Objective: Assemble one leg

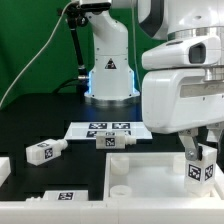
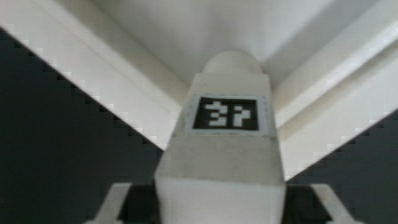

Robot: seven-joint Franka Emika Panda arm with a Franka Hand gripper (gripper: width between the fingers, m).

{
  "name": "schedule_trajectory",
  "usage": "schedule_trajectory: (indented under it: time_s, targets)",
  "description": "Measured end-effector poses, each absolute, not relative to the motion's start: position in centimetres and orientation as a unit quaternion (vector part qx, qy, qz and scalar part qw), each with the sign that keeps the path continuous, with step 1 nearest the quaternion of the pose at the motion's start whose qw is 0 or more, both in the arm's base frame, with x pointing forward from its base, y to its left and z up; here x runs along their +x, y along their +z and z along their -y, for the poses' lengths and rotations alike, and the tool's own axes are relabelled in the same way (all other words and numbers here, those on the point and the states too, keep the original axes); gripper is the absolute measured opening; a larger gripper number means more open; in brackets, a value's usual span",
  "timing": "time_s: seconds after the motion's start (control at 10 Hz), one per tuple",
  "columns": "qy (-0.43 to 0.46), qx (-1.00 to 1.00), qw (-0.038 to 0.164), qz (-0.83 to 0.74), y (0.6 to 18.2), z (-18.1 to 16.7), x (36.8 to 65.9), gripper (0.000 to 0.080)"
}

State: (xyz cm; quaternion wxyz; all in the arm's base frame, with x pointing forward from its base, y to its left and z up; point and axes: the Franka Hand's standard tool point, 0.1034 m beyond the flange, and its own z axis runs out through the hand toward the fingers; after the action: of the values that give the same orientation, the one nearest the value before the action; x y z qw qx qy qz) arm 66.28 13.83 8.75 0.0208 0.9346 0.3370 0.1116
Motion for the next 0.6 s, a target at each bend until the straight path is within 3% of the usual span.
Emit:
schedule_trajectory:
  time_s: [0.6]
  targets:
    - [0.108, 0.994, -0.028, -0.017, 9.2, -14.9, 66.0, 0.0287]
